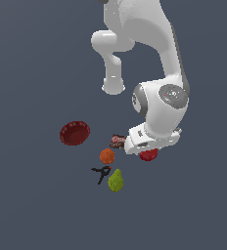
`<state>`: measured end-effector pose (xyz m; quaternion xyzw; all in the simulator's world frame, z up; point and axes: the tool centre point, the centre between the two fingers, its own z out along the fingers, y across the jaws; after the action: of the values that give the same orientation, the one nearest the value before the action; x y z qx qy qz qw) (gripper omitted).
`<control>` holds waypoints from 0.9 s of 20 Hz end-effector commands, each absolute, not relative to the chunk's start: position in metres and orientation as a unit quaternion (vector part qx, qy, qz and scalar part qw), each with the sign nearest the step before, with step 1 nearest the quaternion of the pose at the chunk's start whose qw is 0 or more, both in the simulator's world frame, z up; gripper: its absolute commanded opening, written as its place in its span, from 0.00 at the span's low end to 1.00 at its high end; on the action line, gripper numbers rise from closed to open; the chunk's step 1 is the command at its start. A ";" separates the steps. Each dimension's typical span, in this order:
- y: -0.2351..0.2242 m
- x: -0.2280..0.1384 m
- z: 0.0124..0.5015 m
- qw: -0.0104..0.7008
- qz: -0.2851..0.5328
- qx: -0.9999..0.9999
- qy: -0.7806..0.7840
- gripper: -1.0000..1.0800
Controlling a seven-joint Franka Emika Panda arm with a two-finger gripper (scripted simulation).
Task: Pick up a designated object from a clutter of objects.
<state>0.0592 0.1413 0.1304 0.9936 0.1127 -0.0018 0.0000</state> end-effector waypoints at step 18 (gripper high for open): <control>-0.041 0.081 0.305 -0.001 0.000 0.994 0.113 0.00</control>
<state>0.0793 -0.0272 0.2906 0.9937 0.1125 -0.0010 -0.0015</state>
